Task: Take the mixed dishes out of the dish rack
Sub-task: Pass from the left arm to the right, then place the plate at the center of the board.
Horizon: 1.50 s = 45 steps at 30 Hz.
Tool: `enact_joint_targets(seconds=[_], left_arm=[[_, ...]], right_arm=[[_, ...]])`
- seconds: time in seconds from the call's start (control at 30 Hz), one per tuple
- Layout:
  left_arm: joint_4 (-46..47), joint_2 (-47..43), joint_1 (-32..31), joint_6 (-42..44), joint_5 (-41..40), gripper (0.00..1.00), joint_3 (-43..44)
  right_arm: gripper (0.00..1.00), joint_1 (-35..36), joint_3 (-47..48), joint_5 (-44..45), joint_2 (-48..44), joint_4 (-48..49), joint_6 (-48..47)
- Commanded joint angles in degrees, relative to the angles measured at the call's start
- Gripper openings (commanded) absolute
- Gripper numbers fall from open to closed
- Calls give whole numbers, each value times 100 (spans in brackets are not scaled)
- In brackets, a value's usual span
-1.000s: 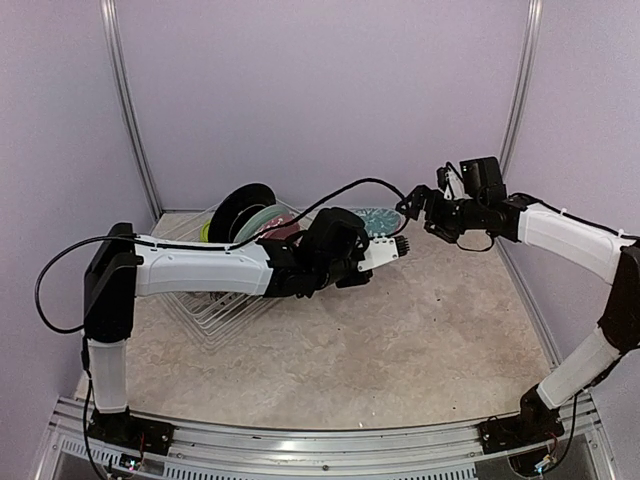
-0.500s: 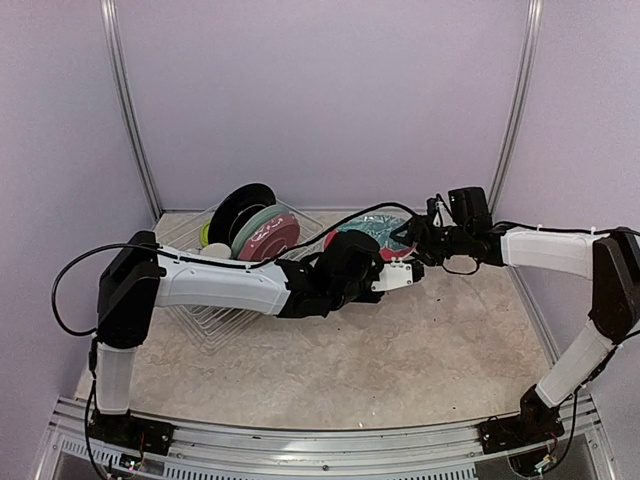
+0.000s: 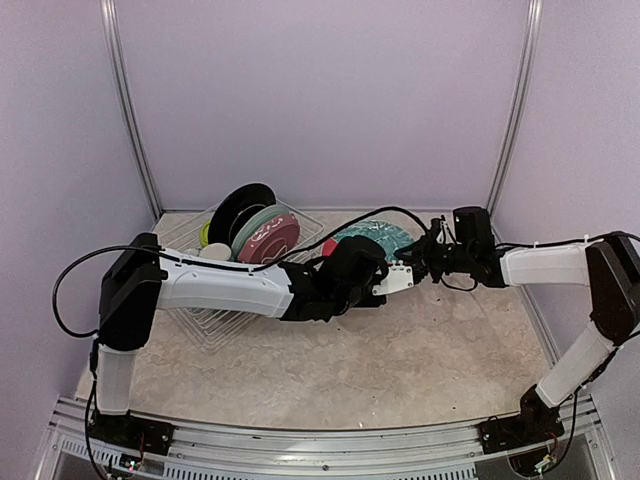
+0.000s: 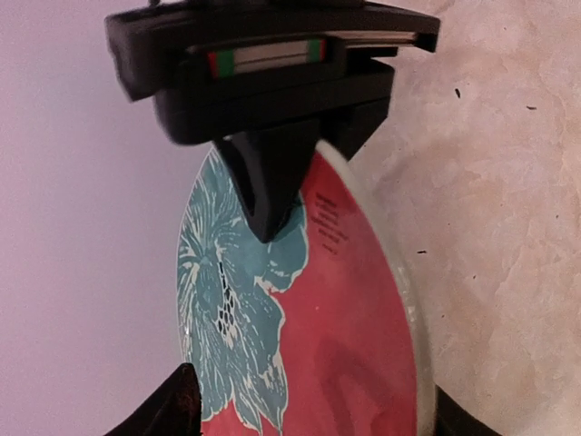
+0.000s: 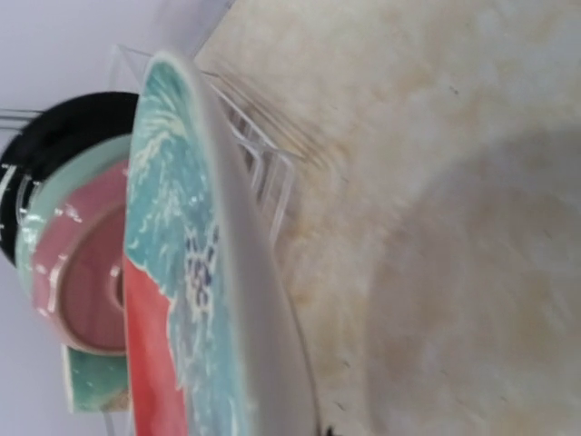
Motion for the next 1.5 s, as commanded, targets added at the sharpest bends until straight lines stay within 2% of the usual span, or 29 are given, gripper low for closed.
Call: enact_joint_targets(seconds=[0.0, 0.07, 0.2, 0.37, 0.5, 0.67, 0.77, 0.87, 1.1, 1.2, 1.33, 1.47], left_arm=[[-923, -465, 56, -1241, 108, 77, 420], [-1374, -668, 57, -1687, 424, 89, 416], [-2031, -1053, 61, -2335, 923, 97, 404], [-3325, -1488, 87, -3132, 1376, 99, 1022], [-3731, -2107, 362, -3854, 1987, 99, 1076], [-3861, -2855, 1226, -5080, 3403, 99, 866], [-3748, -3358, 1930, -5766, 3970, 99, 561], [-3818, -3772, 2614, -6162, 4346, 99, 305], [-3916, -4210, 4464, -7063, 5966, 99, -105], [-3873, -4287, 4818, -7186, 6133, 99, -250], [-3783, -4463, 4886, -7094, 5960, 99, -498], [-3703, -4674, 5060, -7118, 5959, 99, -834]], right_arm=[[0, -213, -16, -328, -161, 849, -211], [0, -294, -31, -476, -153, 879, -298], [0, -477, -246, -758, -225, 1189, -423], [0, -648, -456, -565, -511, 860, -934], [0, -898, -530, -535, -586, 545, -1385], [0, -1298, -558, -597, -592, 135, -1734], [0, -1494, -607, -550, -670, -69, -1874], [0, -1712, -682, -503, -798, -206, -1953], [0, -1845, -712, -394, -787, -33, -2021], [0, -1856, -676, -561, -666, 78, -2108], [0, -1929, -434, -560, -524, -315, -2295], [0, -2061, -401, -483, -370, -207, -2143]])
